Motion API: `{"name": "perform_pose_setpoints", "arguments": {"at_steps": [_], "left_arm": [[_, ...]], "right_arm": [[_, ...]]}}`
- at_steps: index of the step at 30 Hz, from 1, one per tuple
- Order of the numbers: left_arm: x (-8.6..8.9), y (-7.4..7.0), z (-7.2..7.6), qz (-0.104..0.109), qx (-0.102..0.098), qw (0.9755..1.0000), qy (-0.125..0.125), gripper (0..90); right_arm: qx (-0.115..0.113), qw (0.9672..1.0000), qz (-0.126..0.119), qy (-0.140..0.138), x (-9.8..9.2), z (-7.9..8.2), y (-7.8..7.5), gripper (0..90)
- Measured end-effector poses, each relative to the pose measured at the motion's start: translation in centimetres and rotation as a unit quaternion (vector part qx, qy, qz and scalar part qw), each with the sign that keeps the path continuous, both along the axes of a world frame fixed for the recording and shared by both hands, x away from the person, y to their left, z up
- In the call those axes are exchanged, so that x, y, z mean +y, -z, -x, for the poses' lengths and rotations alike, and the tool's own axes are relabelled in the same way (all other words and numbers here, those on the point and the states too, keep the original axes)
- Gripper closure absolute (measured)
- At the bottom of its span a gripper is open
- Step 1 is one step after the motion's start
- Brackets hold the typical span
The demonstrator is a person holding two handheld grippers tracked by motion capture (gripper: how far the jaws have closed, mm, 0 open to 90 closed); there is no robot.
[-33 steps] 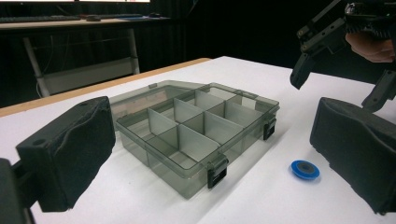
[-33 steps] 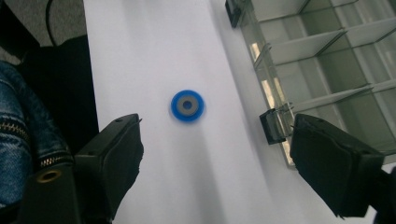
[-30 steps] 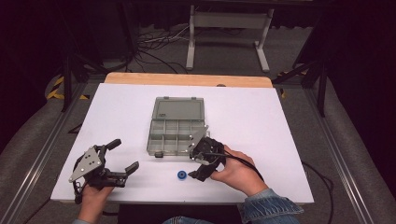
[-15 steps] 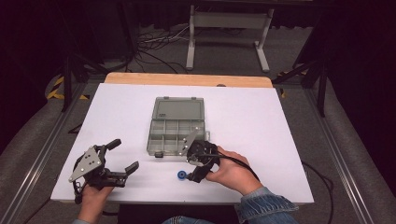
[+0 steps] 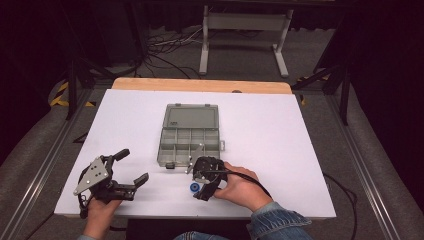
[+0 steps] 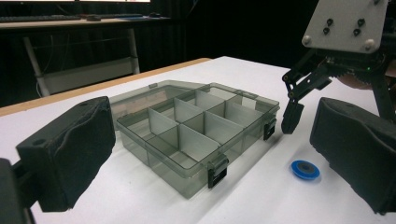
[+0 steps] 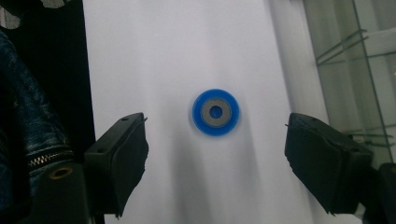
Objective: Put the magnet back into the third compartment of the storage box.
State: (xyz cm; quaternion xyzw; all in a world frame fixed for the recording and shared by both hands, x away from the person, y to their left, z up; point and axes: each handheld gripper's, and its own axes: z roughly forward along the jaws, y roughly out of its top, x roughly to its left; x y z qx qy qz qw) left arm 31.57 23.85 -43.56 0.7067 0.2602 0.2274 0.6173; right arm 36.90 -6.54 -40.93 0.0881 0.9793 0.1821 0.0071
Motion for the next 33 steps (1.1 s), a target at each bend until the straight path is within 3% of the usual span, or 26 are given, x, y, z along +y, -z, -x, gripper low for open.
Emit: {"name": "perform_pose_setpoints", "arguments": {"at_steps": [6,11,18,28,33], "left_arm": [[0.0,0.0,0.0,0.0,0.0,1.0,-0.001,0.7],[0.1,0.0,0.0,-0.001,0.0,1.0,0.0,0.7],[0.1,0.0,0.0,-0.001,-0.001,1.0,0.0,0.7],[0.1,0.0,0.0,-0.002,0.0,1.0,0.001,0.7],[0.1,0.0,0.0,-0.001,0.0,1.0,0.001,0.7]], "right_arm": [[0.005,1.0,-0.004,-0.003,0.4,-0.1,0.7,24.2],[0.01,0.9999,0.01,0.001,0.9,-0.2,1.4,27.5],[-0.007,0.9999,0.013,-0.003,1.1,0.0,1.7,40.4],[-0.014,0.9999,0.007,-0.001,1.4,-0.1,2.1,58.8],[-0.015,0.9999,0.006,0.0,1.4,0.0,2.0,62.2]]}}
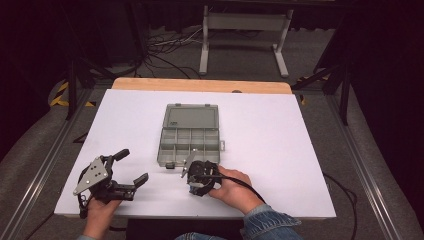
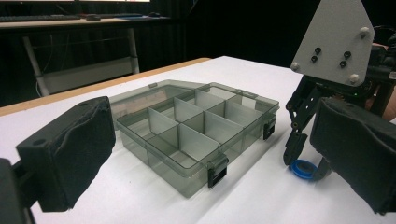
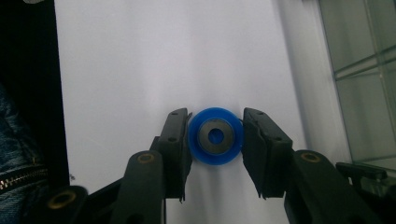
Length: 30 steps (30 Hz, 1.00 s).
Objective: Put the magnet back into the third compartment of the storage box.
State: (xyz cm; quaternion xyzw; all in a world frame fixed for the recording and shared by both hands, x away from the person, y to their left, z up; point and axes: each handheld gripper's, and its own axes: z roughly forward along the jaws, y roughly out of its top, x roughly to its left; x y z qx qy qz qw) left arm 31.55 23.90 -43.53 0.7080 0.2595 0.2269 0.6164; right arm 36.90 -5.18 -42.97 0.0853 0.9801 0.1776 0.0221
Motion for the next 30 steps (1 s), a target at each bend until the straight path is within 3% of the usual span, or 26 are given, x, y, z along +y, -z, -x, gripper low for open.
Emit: {"name": "perform_pose_setpoints", "arguments": {"at_steps": [7,30], "left_arm": [[0.0,0.0,0.0,0.0,0.0,1.0,0.0,0.7],[0.1,0.0,0.0,0.002,0.0,1.0,0.0,0.7]], "right_arm": [[-0.002,0.9998,-0.019,0.004,-0.2,0.1,-0.5,62.3],[-0.027,0.9959,-0.08,0.033,-2.3,-0.8,-5.3,62.1]]}}
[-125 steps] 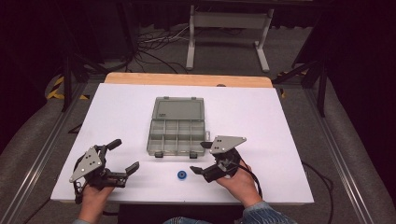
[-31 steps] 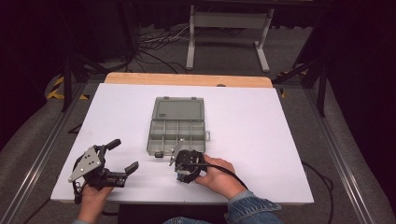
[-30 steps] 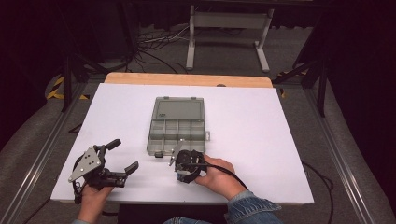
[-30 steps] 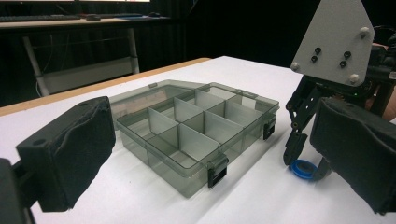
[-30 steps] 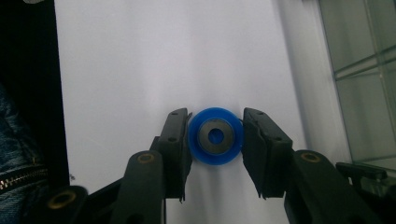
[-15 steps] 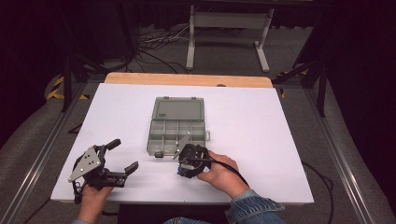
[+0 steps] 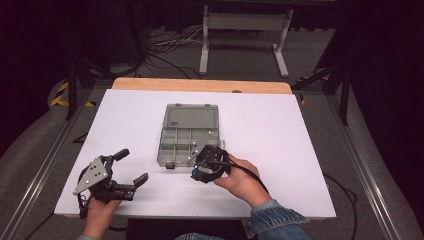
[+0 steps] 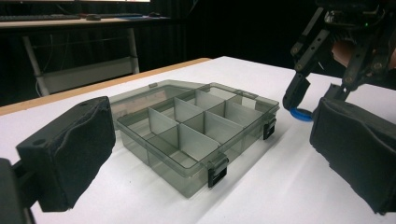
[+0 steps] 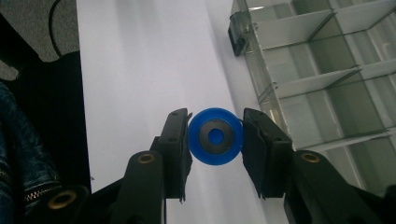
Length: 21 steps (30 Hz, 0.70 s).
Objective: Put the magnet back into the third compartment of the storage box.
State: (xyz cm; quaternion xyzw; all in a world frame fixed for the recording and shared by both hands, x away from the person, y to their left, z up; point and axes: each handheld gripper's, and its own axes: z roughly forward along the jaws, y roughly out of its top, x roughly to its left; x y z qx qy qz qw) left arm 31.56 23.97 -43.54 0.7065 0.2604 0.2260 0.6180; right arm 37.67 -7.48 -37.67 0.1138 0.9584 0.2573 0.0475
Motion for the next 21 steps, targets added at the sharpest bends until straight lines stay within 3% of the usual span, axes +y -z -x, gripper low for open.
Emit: {"name": "perform_pose_setpoints", "arguments": {"at_steps": [14,21], "left_arm": [[0.0,0.0,0.0,0.001,0.001,1.0,0.0,0.7],[0.1,0.0,-0.1,0.001,0.001,1.0,0.0,0.7]], "right_arm": [[-0.005,0.9994,-0.028,0.021,-1.1,-0.9,-1.8,62.1],[-0.014,0.9986,-0.036,0.037,-1.5,-2.3,-2.7,62.1]]}}
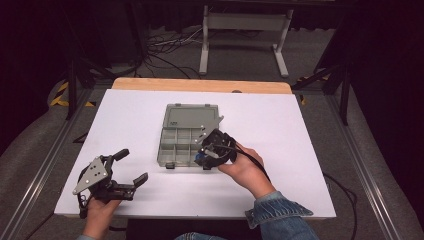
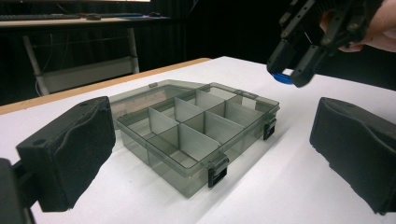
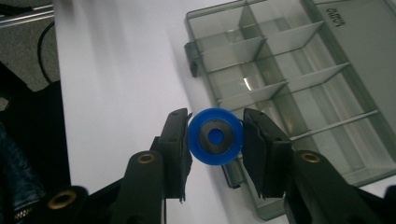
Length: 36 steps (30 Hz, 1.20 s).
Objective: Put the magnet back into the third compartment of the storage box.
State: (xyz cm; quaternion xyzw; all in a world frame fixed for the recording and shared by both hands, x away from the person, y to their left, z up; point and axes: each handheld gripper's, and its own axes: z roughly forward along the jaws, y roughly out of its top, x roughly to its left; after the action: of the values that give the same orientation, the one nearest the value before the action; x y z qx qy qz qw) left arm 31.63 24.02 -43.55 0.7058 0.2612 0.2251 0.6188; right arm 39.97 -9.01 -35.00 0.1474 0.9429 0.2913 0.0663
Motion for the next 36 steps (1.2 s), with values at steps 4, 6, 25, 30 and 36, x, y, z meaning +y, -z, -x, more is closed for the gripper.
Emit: {"name": "perform_pose_setpoints", "arguments": {"at_steps": [4,6,25,30,36], "left_arm": [[0.1,0.0,0.0,-0.001,0.002,1.0,0.001,0.7],[0.1,0.0,0.0,0.0,0.002,1.0,0.001,0.7],[0.1,0.0,0.0,0.002,0.002,1.0,-0.001,0.8],[0.1,0.0,0.0,0.003,0.002,1.0,-0.001,0.7],[0.1,0.0,0.0,0.003,0.002,1.0,0.0,0.7]], "right_arm": [[-0.004,0.9999,-0.004,0.013,-0.2,-0.8,-0.6,62.2],[-0.007,0.9998,-0.006,0.018,-0.3,-1.3,-0.8,62.2],[-0.014,0.9973,-0.009,0.072,-0.1,-5.4,-0.9,62.2],[-0.01,0.9962,-0.006,0.086,-0.1,-6.5,-0.3,62.1],[-0.009,0.9948,-0.005,0.102,-0.1,-7.6,0.5,62.2]]}}
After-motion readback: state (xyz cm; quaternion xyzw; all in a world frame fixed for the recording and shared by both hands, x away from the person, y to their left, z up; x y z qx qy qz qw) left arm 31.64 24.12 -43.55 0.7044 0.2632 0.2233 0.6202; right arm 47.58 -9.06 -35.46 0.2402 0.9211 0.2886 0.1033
